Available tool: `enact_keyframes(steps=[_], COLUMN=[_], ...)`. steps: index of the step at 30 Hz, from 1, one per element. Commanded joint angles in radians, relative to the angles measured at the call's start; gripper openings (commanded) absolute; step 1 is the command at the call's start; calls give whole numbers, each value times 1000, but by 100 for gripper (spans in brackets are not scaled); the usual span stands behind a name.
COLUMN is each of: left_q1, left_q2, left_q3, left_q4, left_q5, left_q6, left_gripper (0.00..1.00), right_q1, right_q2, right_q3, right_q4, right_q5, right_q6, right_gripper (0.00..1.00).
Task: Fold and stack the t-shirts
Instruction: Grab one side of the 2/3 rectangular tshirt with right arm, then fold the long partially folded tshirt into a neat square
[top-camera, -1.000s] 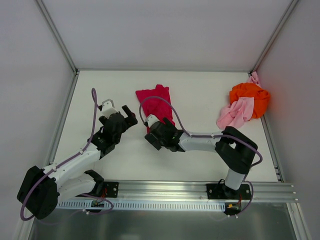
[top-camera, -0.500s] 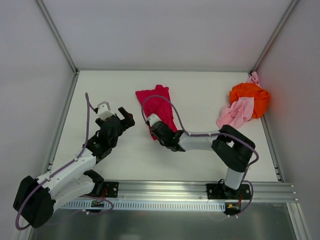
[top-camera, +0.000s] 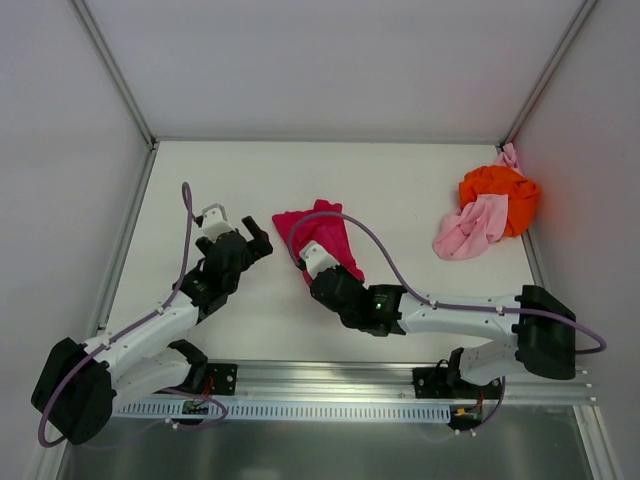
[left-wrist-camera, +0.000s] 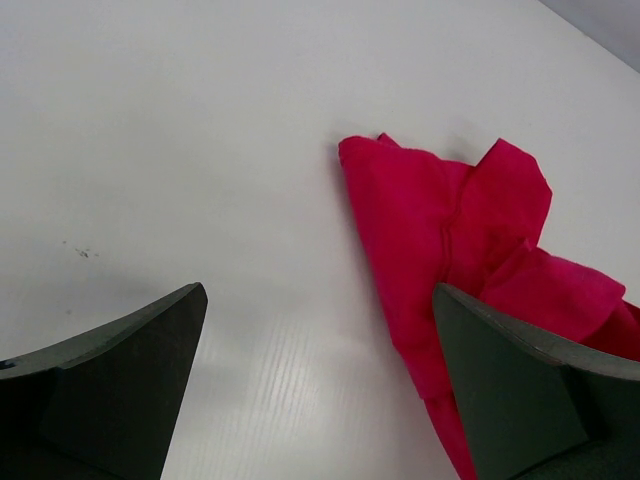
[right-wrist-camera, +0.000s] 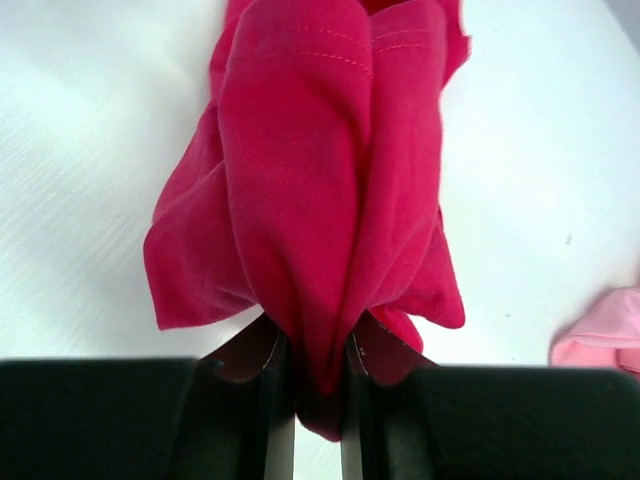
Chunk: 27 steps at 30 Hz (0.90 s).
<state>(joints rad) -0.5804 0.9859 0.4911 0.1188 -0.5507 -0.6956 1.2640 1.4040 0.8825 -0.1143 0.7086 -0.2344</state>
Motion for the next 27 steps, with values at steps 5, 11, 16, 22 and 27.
enact_keyframes(steps=[5,11,16,22,27], left_q1=[10,11,10,11,11], left_q2=[-18,-39,-44,-58,-58], left_q3=[10,1,-5,-14,-16], left_q4=[44,36,38,35,33], left_q5=[-9,-18,-18,-17,-25], left_q6=[-10,-5,-4,-7,-4], left_gripper=[99,99,99,99,99], right_q1=[26,0,-75,-162,-245], right_q2=[-27,21,75,183,291], right_q3=[91,113,119,182,255], right_q4=[-39,102,225,312,380], right_q5=[178,217,123,5,-95], right_q6=[-72,-195,-261,-310,-310], right_gripper=[1,1,1,1,1])
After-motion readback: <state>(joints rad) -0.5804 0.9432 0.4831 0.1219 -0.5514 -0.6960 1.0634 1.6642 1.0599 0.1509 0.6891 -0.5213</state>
